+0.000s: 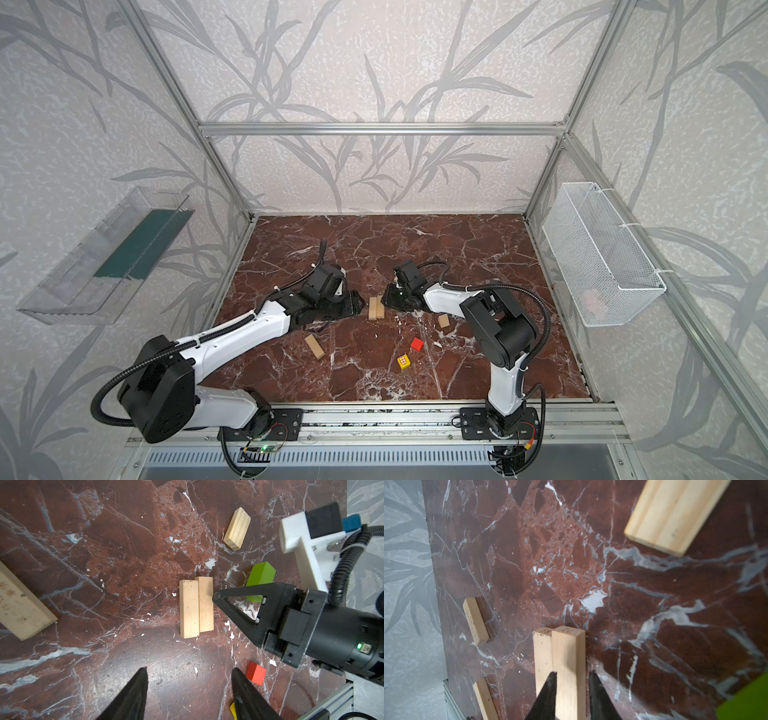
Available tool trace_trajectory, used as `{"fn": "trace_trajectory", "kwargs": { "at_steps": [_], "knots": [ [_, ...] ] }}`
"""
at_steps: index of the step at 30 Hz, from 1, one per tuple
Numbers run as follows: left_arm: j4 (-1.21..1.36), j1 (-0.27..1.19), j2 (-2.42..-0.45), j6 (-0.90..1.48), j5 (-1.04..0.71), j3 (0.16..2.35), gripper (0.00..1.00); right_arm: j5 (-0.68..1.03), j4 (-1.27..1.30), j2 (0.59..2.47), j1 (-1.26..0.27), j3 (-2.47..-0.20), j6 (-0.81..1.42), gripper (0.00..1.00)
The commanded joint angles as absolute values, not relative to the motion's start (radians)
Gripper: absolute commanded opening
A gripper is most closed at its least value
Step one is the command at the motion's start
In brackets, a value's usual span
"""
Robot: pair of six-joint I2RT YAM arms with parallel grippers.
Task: Build the wood block tower
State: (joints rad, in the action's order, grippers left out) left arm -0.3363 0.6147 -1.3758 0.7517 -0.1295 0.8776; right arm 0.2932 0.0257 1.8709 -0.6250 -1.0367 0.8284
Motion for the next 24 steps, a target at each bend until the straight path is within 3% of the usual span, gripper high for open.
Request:
{"fn": "trace_trajectory", "kwargs": {
  "at_steps": [1, 13, 24],
  "knots": [
    [-0.355, 0.611, -1.357, 0.744, -0.121, 0.891, 0.62, 0.301, 0.040, 1.864, -0.636, -1.026, 0.838, 0.29],
    [-0.359, 0.610, -1.355, 0.743, -0.114, 0.890, 0.62, 0.305, 0.055, 1.842, -0.649, -1.005, 0.845, 0.29],
    [-0.445, 0.569, -1.323, 0.713, -0.028, 0.896, 0.66, 0.284, -0.037, 1.635, -0.644, -0.937, 0.719, 0.37]
  ]
}}
